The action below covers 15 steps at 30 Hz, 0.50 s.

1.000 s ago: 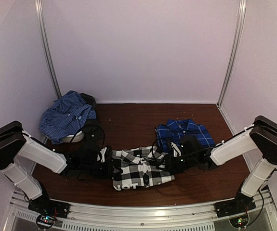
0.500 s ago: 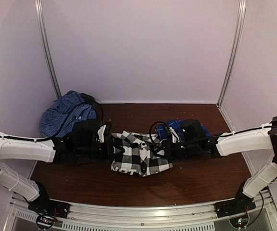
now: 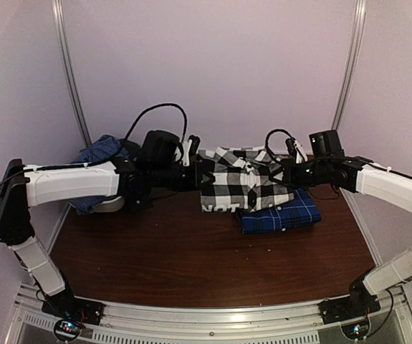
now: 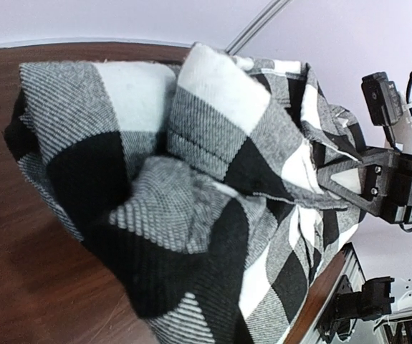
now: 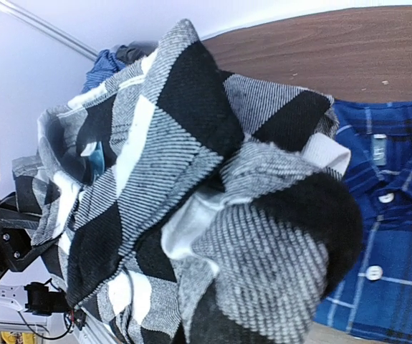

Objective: Fold and stack the long sleeve shirts
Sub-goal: Place the square-folded shirt on the square-folded shirt.

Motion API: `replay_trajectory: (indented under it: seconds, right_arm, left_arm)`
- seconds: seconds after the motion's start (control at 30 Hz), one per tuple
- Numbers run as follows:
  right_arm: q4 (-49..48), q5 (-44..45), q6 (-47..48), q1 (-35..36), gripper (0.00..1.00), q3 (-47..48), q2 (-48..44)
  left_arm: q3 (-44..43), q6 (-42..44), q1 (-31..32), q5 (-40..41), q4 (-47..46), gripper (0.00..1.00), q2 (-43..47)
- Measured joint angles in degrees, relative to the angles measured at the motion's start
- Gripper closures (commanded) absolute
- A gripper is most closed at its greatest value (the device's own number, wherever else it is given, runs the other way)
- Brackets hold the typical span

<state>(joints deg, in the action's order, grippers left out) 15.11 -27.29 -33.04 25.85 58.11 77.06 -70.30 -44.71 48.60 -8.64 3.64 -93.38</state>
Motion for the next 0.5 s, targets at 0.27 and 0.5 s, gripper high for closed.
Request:
replay_trajectory:
  seconds: [0.27,0.5]
  right_arm:
    - [7.7,-0.8,8.4,-13.3,1.00,2.0,2.7]
    - [10.1,-1.5,13.4,-19.6,1.00,2.0,10.0]
  left_arm:
    - [-24.7,3.5,-0.5,-6.4,1.2,1.00,-23.5]
    - [-34.8,3.0,-0.5,-12.2,0.9,1.00,-37.7]
